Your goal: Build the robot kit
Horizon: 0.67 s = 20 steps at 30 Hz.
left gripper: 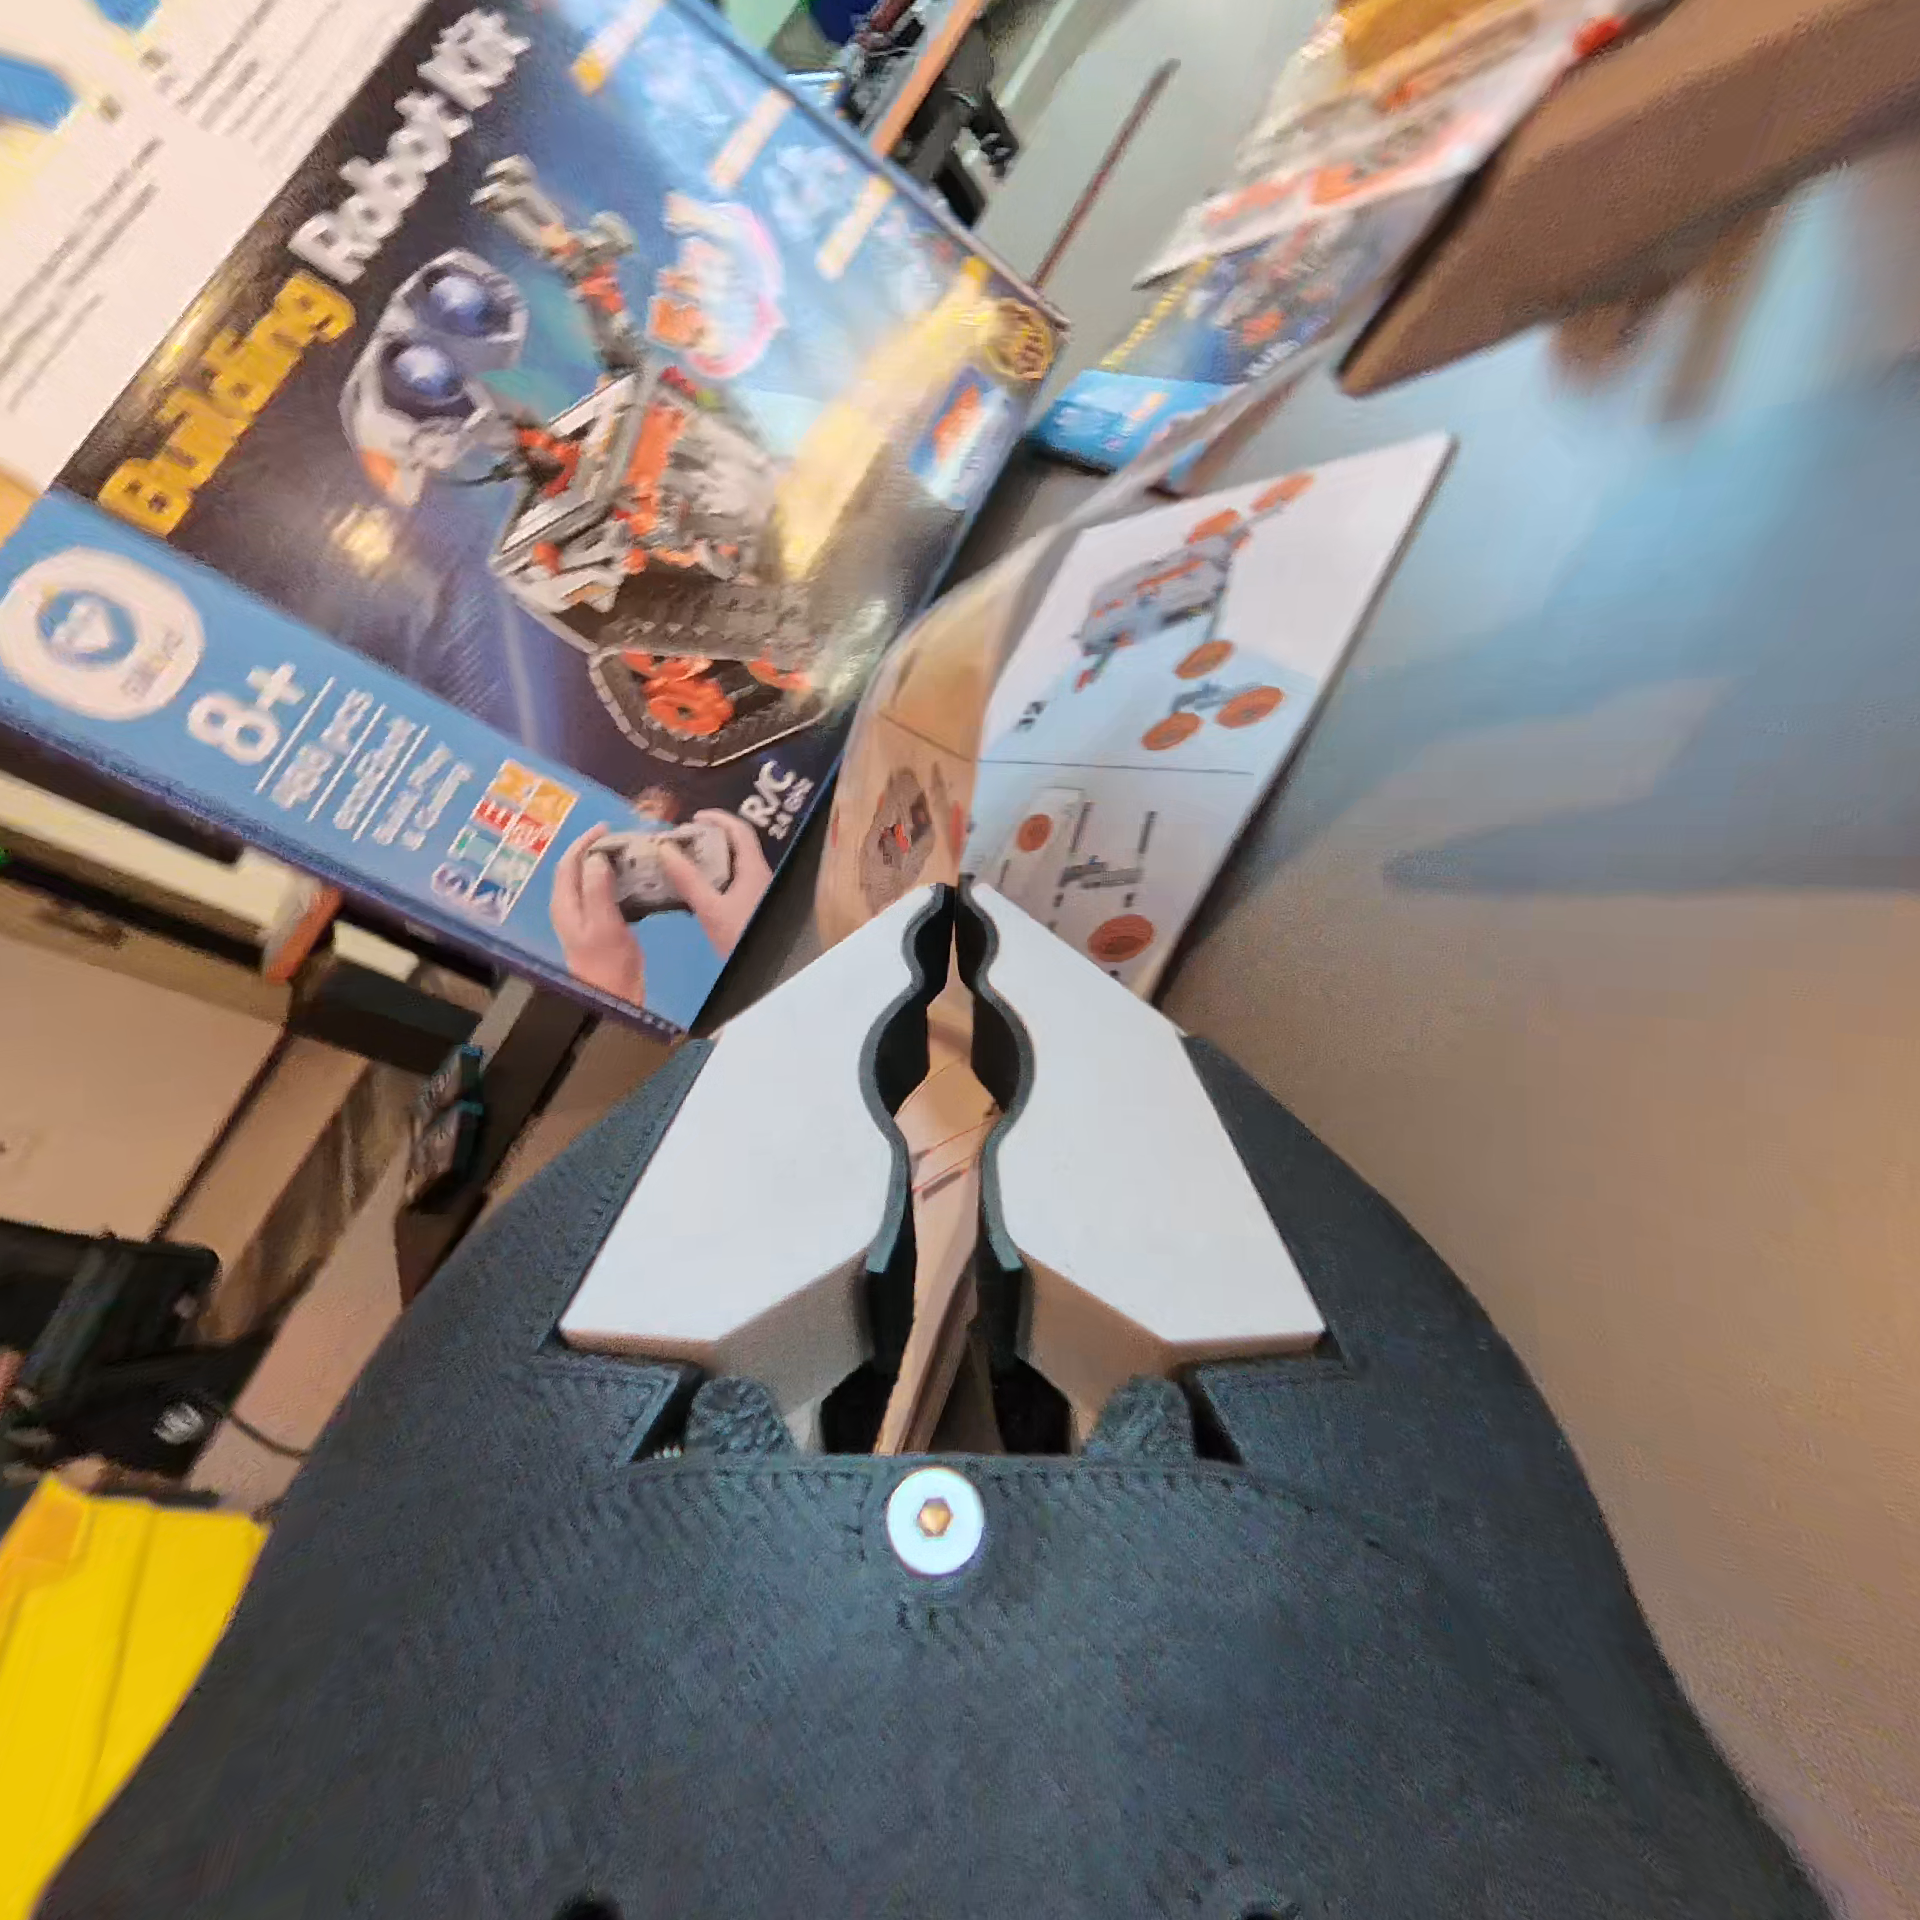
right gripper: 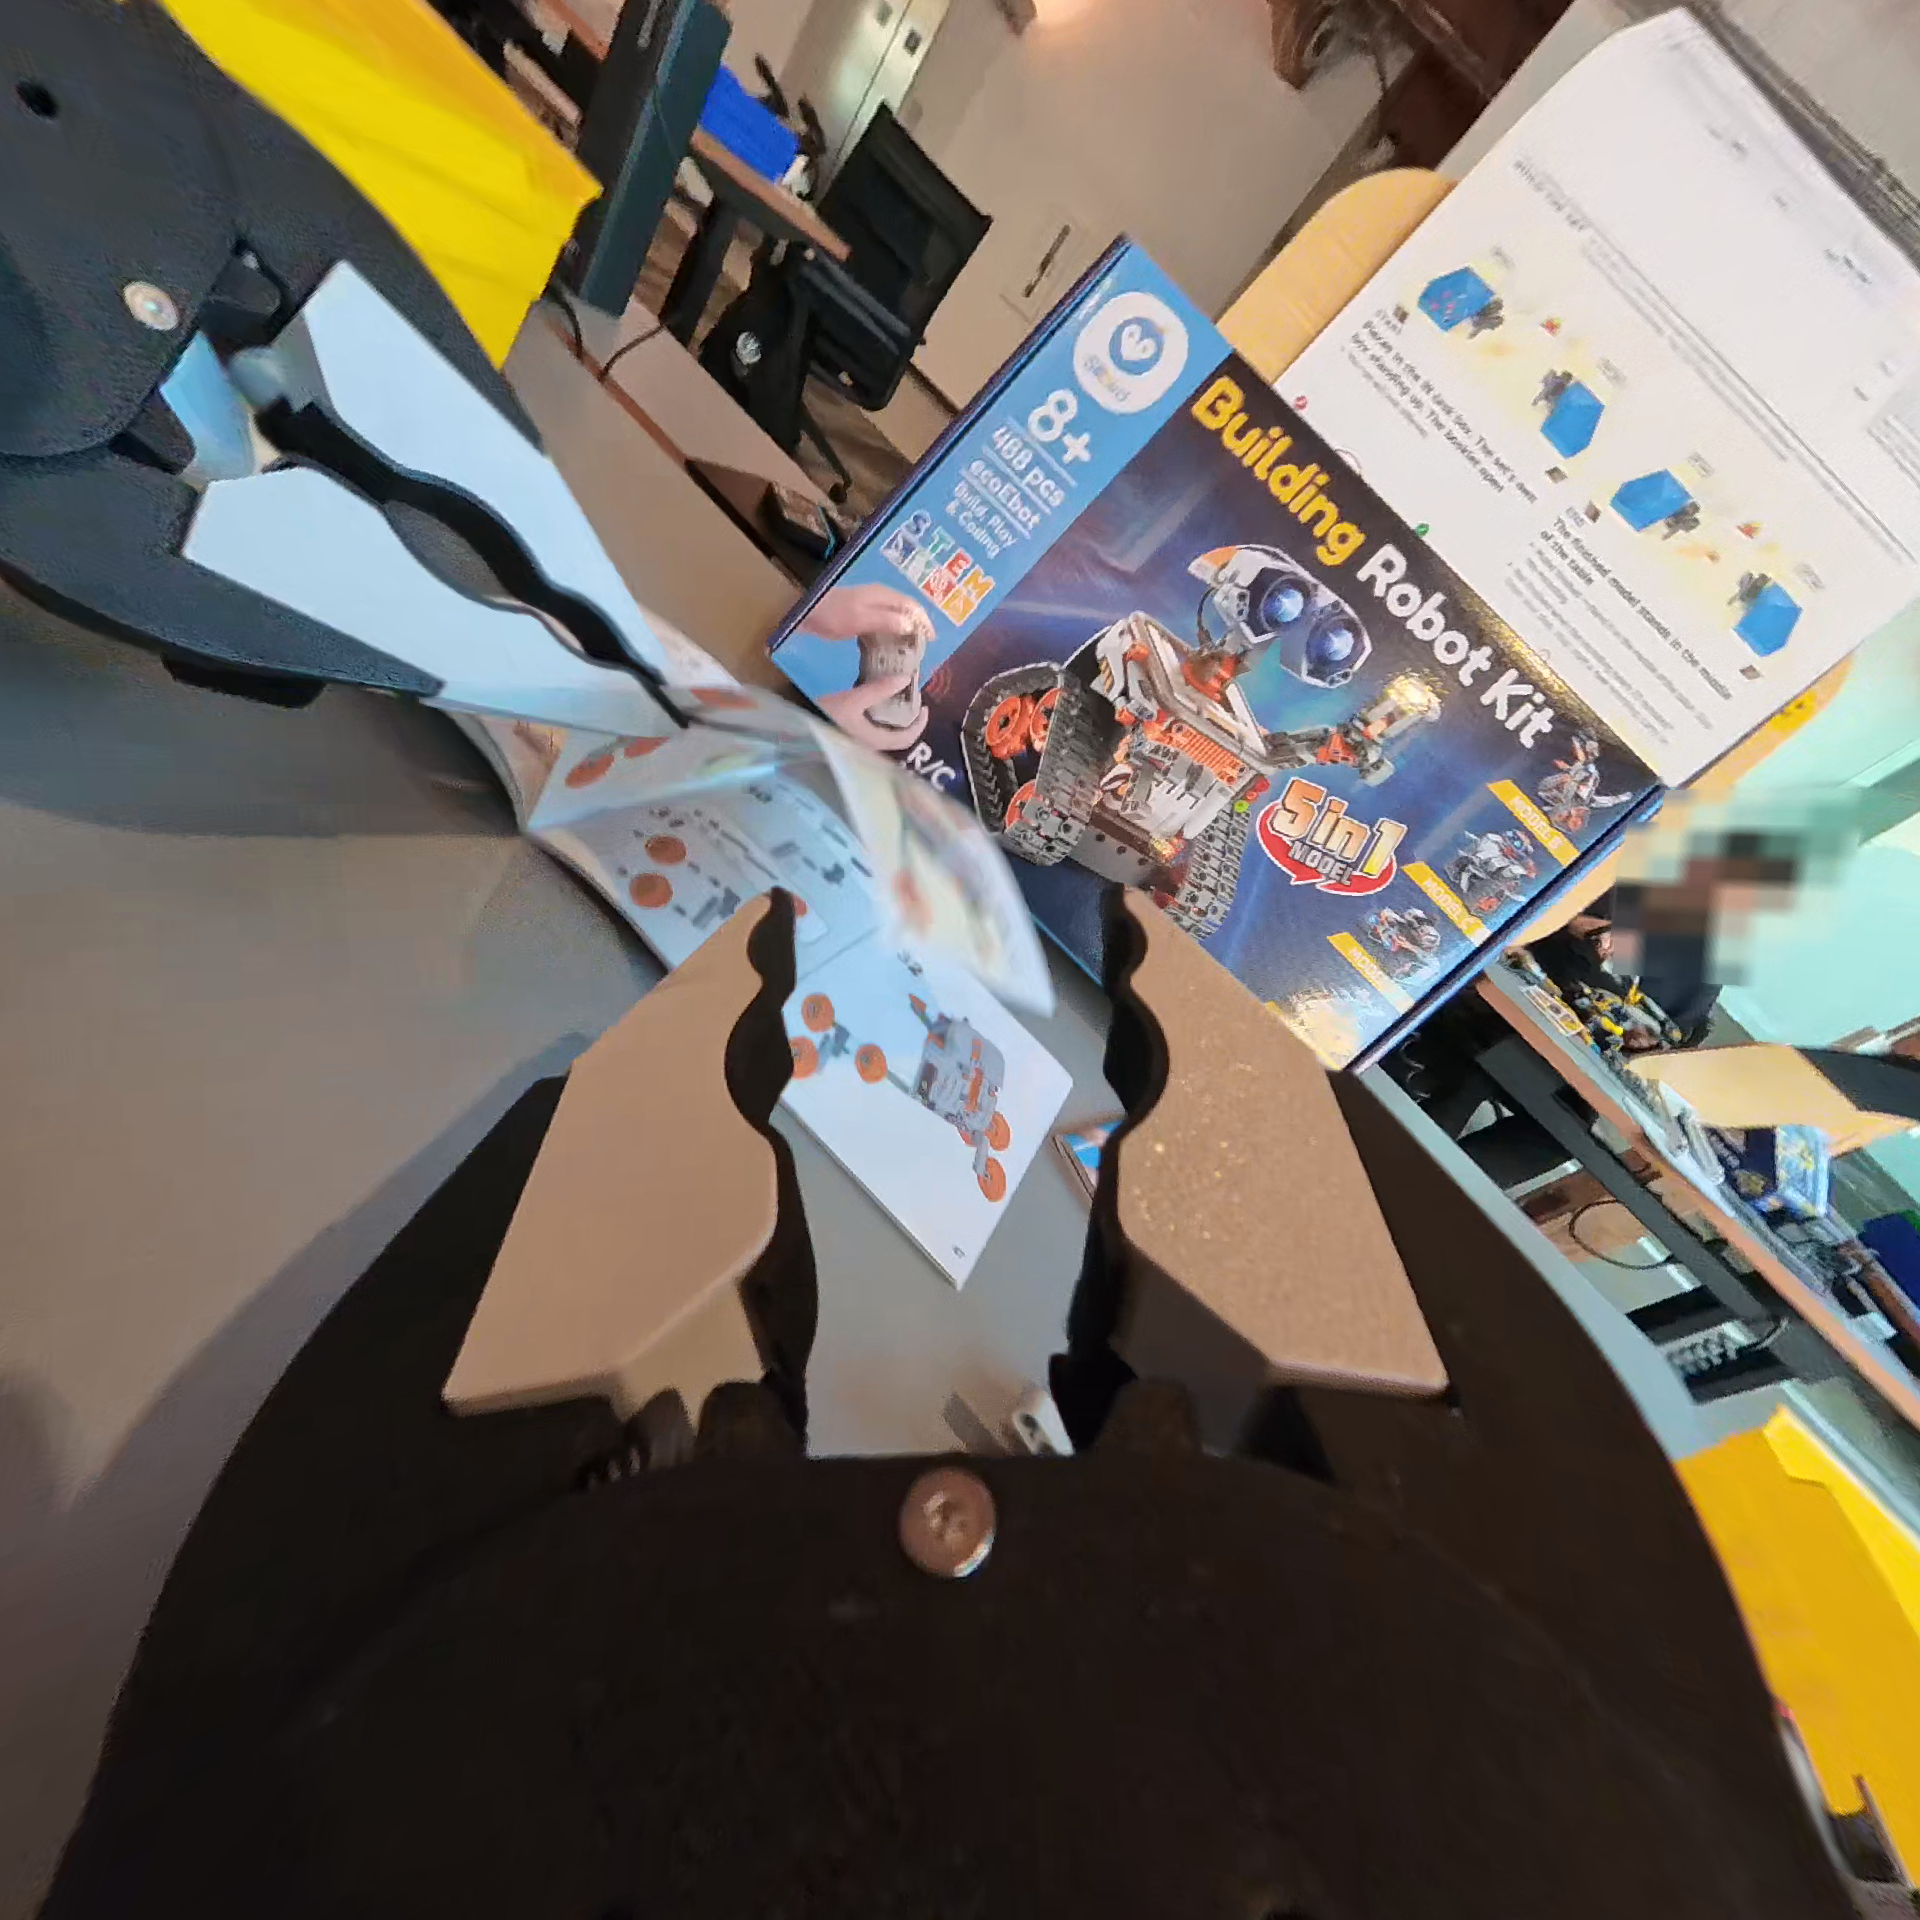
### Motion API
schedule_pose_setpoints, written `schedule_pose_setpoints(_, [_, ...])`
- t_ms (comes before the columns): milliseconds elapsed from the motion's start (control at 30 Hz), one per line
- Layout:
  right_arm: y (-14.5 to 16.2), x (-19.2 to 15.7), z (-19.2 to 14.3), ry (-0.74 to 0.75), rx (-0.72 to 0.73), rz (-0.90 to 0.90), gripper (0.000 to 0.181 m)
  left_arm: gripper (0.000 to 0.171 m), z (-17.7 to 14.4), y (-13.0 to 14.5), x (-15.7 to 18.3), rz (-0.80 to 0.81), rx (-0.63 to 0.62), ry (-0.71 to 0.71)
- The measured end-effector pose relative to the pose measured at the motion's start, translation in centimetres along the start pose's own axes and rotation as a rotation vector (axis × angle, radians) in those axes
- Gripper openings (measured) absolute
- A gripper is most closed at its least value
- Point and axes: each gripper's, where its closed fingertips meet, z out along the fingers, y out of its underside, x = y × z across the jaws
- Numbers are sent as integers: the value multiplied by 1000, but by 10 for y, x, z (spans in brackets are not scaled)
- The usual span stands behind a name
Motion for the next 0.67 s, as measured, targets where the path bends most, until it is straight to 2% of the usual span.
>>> schedule_pose_setpoints(100, [-9,-2,3,-6,26,89,58,0,-7,3,-11,-156,-15,9])
schedule_pose_setpoints(233, [-1,-15,25,-75,-35,150,58,0,-11,11,-17,-234,-53,5])
schedule_pose_setpoints(333, [6,-27,42,-141,-72,220,53,0,-14,14,-18,-95,-62,-38])
schedule_pose_setpoints(467, [24,-26,59,-129,-158,219,51,0,-6,7,-4,114,-52,-66])
schedule_pose_setpoints(667, [48,-10,88,-72,-240,256,47,0,7,-5,19,136,-10,17])
